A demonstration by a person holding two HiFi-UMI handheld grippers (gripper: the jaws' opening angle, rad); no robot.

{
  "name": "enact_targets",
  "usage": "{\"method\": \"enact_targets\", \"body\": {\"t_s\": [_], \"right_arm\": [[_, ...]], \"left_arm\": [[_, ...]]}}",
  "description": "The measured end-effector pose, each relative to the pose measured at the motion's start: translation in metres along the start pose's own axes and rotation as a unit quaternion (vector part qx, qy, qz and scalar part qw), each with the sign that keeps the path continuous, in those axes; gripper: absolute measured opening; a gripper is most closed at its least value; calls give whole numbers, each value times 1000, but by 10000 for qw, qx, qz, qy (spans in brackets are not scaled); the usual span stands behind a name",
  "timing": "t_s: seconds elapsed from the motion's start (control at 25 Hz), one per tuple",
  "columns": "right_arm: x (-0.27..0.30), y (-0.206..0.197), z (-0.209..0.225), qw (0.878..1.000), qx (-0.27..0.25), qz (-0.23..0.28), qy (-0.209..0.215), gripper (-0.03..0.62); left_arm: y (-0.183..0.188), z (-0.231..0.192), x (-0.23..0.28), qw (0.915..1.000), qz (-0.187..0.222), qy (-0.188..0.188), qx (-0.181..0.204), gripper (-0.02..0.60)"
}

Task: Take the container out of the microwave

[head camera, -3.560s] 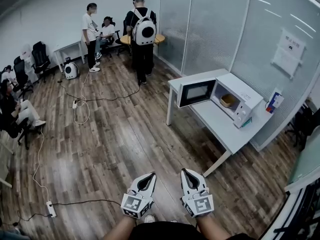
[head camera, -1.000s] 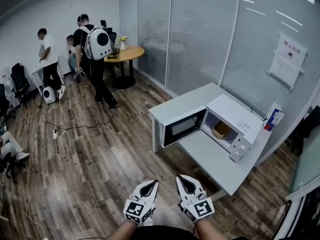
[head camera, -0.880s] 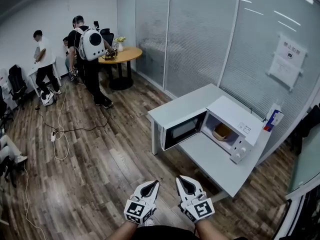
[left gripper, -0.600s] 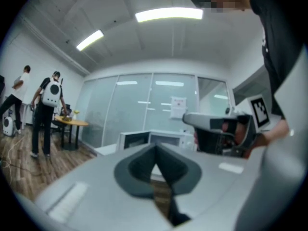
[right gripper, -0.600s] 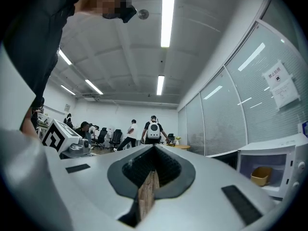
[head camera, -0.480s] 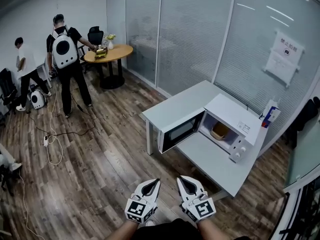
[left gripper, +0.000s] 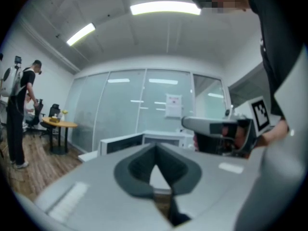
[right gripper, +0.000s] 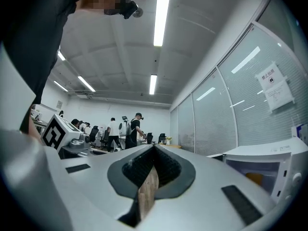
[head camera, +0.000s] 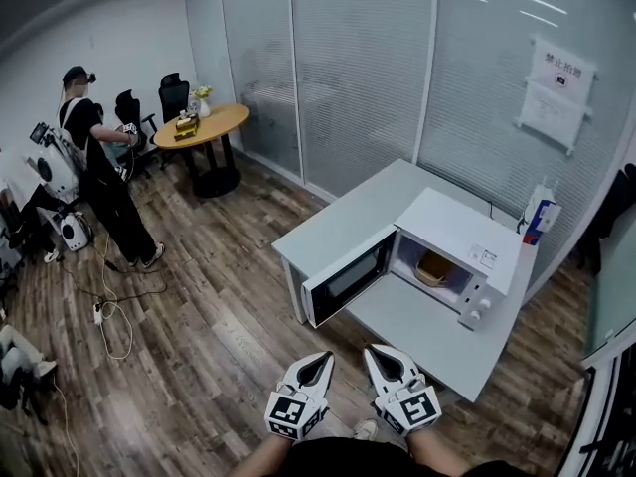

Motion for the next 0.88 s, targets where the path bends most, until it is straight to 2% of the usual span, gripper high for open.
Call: {"method": "enact_targets", "body": {"t_s": [0.32, 0.44, 0.64, 0.88], "right_arm": [[9, -10, 92, 9991, 170, -36, -398, -2], [8, -10, 118, 9987, 232, 13, -446, -2], [3, -11, 151, 9984, 292, 75, -476, -2], [-2, -15, 182, 9956, 406, 198, -822, -2]], "left_arm": [[3, -6, 86, 9998, -125, -128, 88, 5], [3, -6, 112, 9997, -170, -31, 159, 5], [2, -7, 149, 9996, -250, 66, 62, 5], [-1, -16, 188, 9989, -440, 12, 142, 5]]}}
Point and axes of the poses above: the fingertips, and each gripper's own axes: x forward along the fingers, z to its right, y out of its top, the point moved 1 cm from there along -x, backward along the fingers, and after that the axes turned 5 degrees about -y, right-handed, at the moved point
